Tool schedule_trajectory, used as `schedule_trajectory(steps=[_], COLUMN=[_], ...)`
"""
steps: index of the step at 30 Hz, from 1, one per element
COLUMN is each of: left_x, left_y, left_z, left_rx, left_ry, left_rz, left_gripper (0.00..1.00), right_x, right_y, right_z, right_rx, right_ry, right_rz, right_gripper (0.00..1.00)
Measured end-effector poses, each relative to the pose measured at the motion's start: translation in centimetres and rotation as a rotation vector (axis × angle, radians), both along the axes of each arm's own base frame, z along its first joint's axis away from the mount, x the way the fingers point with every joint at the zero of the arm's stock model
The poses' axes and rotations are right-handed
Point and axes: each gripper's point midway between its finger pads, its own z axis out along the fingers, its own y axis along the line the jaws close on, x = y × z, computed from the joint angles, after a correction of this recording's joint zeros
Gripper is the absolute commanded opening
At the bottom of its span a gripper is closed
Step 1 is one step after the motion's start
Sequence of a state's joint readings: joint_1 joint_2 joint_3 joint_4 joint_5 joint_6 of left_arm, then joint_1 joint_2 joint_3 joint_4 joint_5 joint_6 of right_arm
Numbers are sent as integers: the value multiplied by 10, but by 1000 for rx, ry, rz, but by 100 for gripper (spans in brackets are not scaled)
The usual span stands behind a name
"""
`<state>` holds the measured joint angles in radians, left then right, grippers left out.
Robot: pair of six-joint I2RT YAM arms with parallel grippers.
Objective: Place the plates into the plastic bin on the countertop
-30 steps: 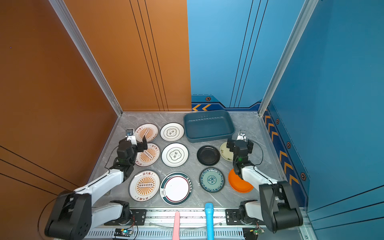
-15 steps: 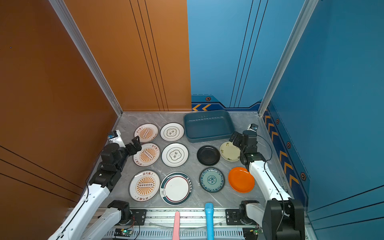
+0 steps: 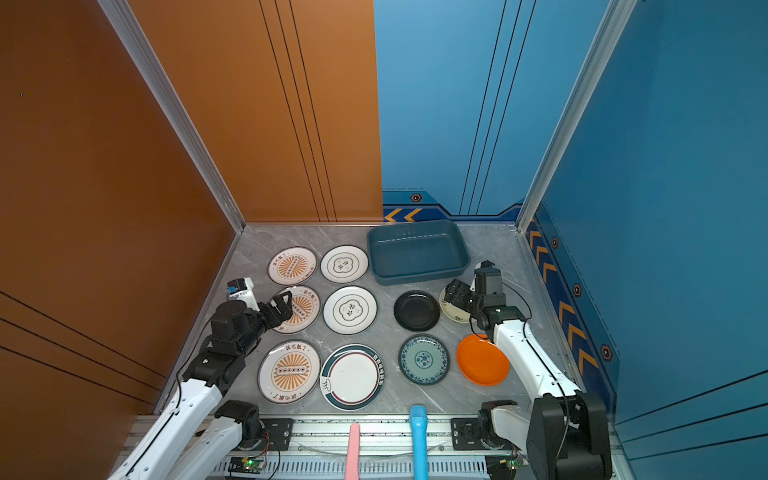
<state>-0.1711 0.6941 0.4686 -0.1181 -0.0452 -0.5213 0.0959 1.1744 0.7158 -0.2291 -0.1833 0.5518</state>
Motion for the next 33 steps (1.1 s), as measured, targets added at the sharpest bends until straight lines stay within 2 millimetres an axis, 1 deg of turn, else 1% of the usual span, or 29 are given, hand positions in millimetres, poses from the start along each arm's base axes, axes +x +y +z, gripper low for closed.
schedule_trajectory(steps=[2,5,8,13,17,23,33], left_x=[-2,-4,-7,-11,-15,-17,-17], left_y=[-5,-14,-24,-38,-45,-51,-55], left_z=[-5,-7,-7,-9,-17,-24,-36], left_rx=[-5,-12,-20,-27,-23,-18,-8], left_ry=[15,22,24,30,49,70,112], left_rz=[-24,-61,-101,-160,-188,-208,-221], left_gripper=[98,98,98,98,98,98,98], right_x=[-8,-19,-27,-37,-42,-45,-38], right_y=[5,14,21,33,37,44,50], right_z=[-10,-24,-33,-45,-59,-79,-94], right_rx=[22,55,84,106,120,139,171], right_ry=[35,83,116,161,212,267,276], right_rz=[15,37,55,89,96,107,91], right_gripper=[76,73,69,67,64,58,51])
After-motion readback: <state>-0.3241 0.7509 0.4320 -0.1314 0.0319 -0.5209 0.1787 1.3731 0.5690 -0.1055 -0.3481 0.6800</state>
